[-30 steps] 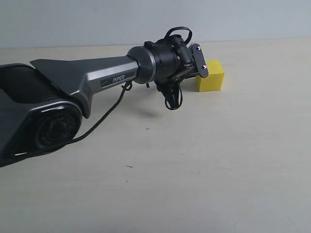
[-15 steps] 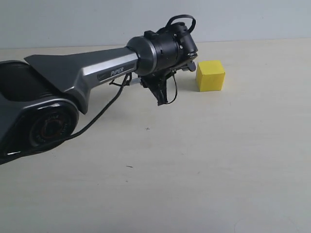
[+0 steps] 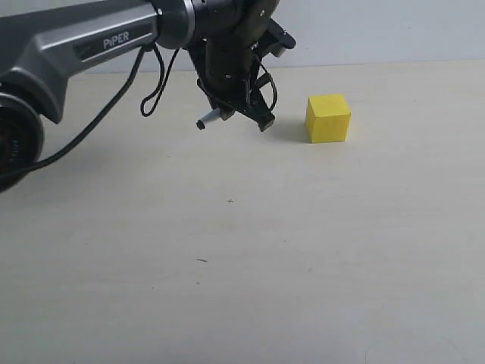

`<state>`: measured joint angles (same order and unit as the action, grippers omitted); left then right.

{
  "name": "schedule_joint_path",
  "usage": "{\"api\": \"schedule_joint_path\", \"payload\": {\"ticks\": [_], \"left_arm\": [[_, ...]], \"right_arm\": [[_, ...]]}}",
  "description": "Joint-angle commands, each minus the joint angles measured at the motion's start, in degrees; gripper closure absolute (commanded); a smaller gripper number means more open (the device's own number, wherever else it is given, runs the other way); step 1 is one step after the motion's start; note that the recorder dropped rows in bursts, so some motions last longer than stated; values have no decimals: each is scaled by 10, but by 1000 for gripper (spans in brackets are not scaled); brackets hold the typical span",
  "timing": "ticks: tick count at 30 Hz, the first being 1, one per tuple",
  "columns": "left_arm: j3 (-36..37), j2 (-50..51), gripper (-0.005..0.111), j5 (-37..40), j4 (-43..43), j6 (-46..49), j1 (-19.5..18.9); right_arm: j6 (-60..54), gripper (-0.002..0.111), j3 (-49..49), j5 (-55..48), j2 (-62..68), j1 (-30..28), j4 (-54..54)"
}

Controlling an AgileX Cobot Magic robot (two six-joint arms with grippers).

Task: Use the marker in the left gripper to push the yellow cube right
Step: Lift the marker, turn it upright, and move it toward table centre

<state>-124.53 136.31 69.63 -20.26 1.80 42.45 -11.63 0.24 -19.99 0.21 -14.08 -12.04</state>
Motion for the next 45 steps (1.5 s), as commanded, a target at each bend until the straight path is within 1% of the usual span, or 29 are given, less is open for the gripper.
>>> {"api": "schedule_joint_path", "payload": {"ticks": [1, 8, 12, 15, 20, 23, 25, 27, 30, 35, 38, 41, 42, 45], "left_arm": [[56, -46, 107, 3, 10, -31, 0], [172, -123, 107, 3, -5, -40, 0], [251, -185, 107, -6, -22, -72, 0], [319, -240, 107, -71, -36, -124, 0], [438, -322, 107, -236, -36, -208, 1], [492, -350, 107, -309, -48, -257, 1], [518, -360, 107, -341, -62, -295, 1], [528, -361, 107, -364, -61, -330, 1], [529, -357, 107, -368, -59, -355, 4], [529, -356, 107, -362, -10, -358, 20], [529, -356, 107, -361, 10, -412, 23], [529, -356, 107, -340, 16, -469, 23], [529, -356, 107, -318, 8, -484, 23], [529, -355, 107, -289, 1, -517, 23]], "right_arm": [[-1, 108, -2, 8, -2, 1, 0], [-1, 108, -2, 8, -2, 1, 0], [-1, 108, -2, 8, -2, 1, 0], [-1, 108, -2, 8, -2, 1, 0], [-1, 108, -2, 8, -2, 1, 0], [-1, 108, -2, 8, -2, 1, 0], [-1, 108, -2, 8, -2, 1, 0], [-1, 108, -2, 8, -2, 1, 0], [-1, 108, -2, 8, -2, 1, 0], [-1, 108, -2, 8, -2, 1, 0], [-1, 108, -2, 8, -2, 1, 0], [-1, 108, -2, 8, -2, 1, 0], [-1, 108, -2, 8, -2, 1, 0], [-1, 108, -2, 8, -2, 1, 0]]}}
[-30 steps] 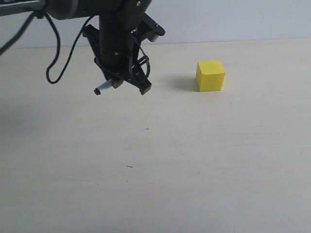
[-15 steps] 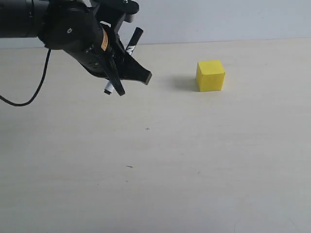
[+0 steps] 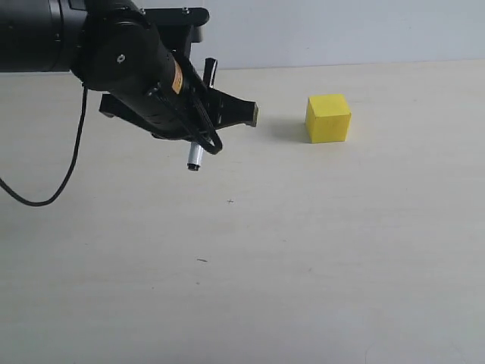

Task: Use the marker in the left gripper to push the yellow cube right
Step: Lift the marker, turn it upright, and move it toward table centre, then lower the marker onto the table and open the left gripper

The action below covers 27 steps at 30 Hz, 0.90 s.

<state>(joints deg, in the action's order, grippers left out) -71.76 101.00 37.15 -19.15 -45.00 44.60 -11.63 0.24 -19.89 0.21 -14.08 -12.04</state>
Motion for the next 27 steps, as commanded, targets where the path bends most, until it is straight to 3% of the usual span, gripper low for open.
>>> {"api": "schedule_joint_path", "payload": {"ticks": [1, 4, 11, 19, 24, 27], "left_arm": [[1, -2, 107, 41, -10, -62, 1], [1, 3, 107, 69, 33, -113, 1], [-11, 66, 107, 94, 153, -77, 0], [-127, 173, 107, 195, 172, -55, -12], [-175, 211, 107, 205, 279, 19, -43], [-194, 227, 107, 208, 283, 31, -49]], "right_arm": [[-1, 108, -2, 7, -2, 1, 0], [-1, 108, -2, 7, -2, 1, 0], [-1, 108, -2, 7, -2, 1, 0], [-1, 108, -2, 7, -2, 1, 0], [-1, 108, -2, 7, -2, 1, 0], [-1, 108, -2, -1, -2, 1, 0]]}}
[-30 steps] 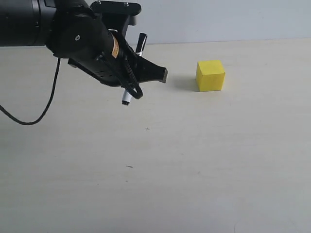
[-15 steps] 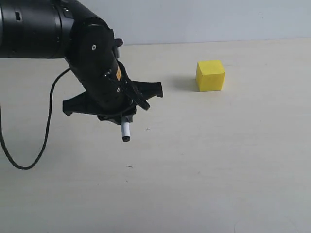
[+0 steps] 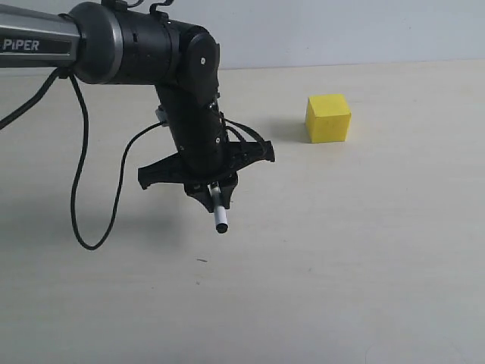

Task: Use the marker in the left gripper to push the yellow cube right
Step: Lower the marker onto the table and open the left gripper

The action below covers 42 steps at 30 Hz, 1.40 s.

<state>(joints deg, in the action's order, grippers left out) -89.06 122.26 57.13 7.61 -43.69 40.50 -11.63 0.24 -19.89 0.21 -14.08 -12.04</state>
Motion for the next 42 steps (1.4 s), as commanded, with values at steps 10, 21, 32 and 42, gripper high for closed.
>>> {"api": "schedule_joint_path", "payload": {"ticks": [10, 21, 32, 42], "left_arm": [[-73, 52, 107, 31, -1, 45, -27], [-78, 64, 107, -5, -39, 43, -27], [-78, 84, 107, -2, -48, 41, -27], [-78, 94, 107, -2, -47, 42, -27]], "right_arm": [[-1, 108, -2, 2, -2, 1, 0], [-1, 108, -2, 2, -2, 1, 0], [-1, 108, -2, 2, -2, 1, 0], [-1, 108, -2, 2, -2, 1, 0]]}}
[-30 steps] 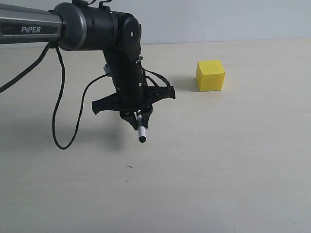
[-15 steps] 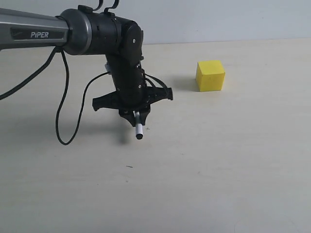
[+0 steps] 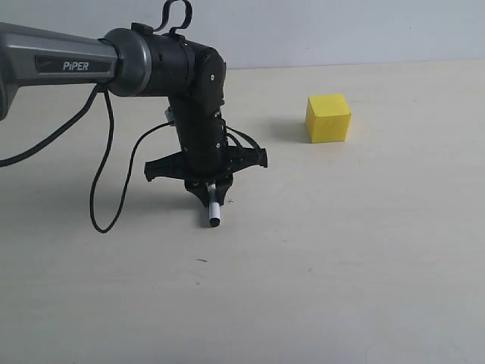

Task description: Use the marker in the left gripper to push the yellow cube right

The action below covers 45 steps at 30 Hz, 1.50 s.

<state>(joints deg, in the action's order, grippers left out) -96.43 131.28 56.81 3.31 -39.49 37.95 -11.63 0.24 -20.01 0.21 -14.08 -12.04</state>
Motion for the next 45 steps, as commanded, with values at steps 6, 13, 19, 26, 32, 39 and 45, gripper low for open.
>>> {"api": "schedule_joint_path", "payload": {"ticks": [6, 13, 19, 26, 32, 39, 45], "left_arm": [[-4, 4, 93, -2, 0, 0, -2], [-4, 4, 52, -2, 2, 0, -2], [-4, 4, 34, -2, 1, 19, -2], [-4, 4, 33, -1, 1, 27, -2], [-4, 4, 33, -1, 1, 34, -2], [-4, 4, 33, -1, -1, 45, -2], [-8, -11, 33, -2, -1, 63, -2]], "right_arm": [[-1, 108, -2, 3, -2, 1, 0], [-1, 108, -2, 3, -2, 1, 0], [-1, 108, -2, 3, -2, 1, 0], [-1, 108, -2, 3, -2, 1, 0], [-1, 108, -2, 3, -2, 1, 0], [-1, 108, -2, 3, -2, 1, 0], [-1, 108, -2, 3, -2, 1, 0]]}}
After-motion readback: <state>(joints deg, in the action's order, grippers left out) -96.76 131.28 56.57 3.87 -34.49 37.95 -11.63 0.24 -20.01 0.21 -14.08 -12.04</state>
